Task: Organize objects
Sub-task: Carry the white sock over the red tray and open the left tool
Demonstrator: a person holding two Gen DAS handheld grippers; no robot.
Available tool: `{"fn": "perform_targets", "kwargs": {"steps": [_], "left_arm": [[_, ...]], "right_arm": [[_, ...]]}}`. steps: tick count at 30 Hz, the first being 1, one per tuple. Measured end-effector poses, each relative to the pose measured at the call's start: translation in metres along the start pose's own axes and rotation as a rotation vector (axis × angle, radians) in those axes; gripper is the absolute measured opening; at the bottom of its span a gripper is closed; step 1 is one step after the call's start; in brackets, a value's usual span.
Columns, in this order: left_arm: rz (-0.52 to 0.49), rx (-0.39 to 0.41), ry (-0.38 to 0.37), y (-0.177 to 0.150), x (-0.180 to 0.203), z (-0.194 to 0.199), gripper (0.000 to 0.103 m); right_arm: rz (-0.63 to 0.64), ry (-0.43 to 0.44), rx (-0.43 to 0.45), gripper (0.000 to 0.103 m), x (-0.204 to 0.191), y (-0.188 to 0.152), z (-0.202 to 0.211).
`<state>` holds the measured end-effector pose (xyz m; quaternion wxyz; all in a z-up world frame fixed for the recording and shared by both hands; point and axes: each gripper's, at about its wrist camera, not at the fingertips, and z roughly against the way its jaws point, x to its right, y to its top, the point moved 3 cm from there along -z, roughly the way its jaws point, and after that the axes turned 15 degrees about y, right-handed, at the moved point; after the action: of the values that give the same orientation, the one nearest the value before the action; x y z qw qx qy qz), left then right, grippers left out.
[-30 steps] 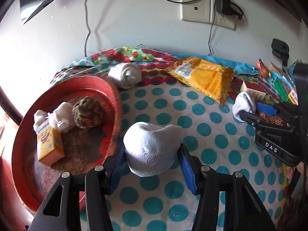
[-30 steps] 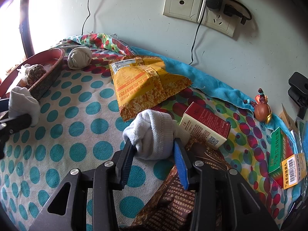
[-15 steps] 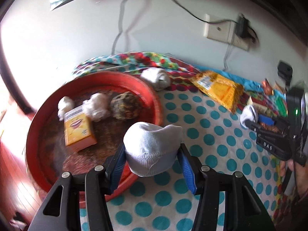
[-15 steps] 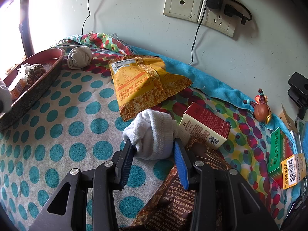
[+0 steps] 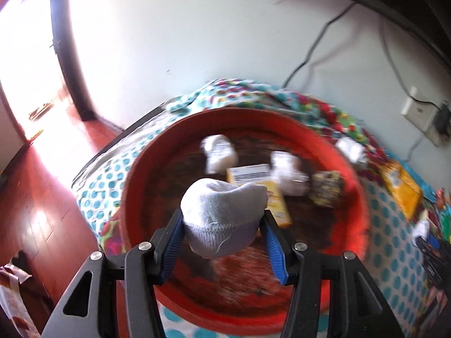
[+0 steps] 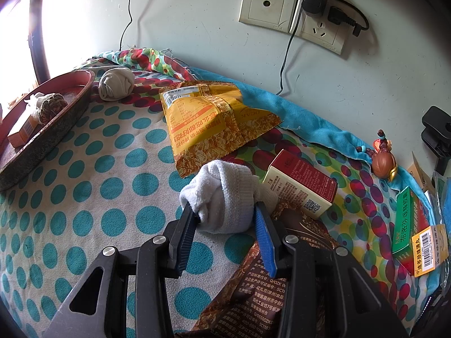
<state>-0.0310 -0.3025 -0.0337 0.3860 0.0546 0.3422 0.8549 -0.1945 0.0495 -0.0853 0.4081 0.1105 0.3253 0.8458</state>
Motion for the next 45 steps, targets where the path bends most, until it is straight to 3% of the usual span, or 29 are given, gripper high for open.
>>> {"fn": "perform_targets", "kwargs": {"steps": [5, 19, 23, 37, 45], "left_arm": [[0.037, -0.065, 0.04, 0.006, -0.018, -0.036, 0.054], [-0.062, -0.096, 0.083, 0.01, -0.004, -0.075, 0.055], [-0.09, -0.069, 0.105, 0.007, 0.001, -0.075, 0.057], [-0.085, -0.088, 0.103, 0.01, -0.001, -0.068, 0.06], [-0.078, -0.032, 0.09, 0.015, -0.002, -0.038, 0.061]], "right_arm": [[0.002, -0.003, -0.001, 0.039, 0.001, 0.0, 0.0], [0.005, -0.006, -0.003, 0.039, -0.003, 0.001, -0.004], [0.007, -0.009, -0.003, 0.039, -0.004, 0.002, -0.005], [0.009, -0.012, -0.005, 0.039, -0.011, 0.004, -0.009], [0.01, -0.013, -0.006, 0.039, -0.015, 0.006, -0.012]]}}
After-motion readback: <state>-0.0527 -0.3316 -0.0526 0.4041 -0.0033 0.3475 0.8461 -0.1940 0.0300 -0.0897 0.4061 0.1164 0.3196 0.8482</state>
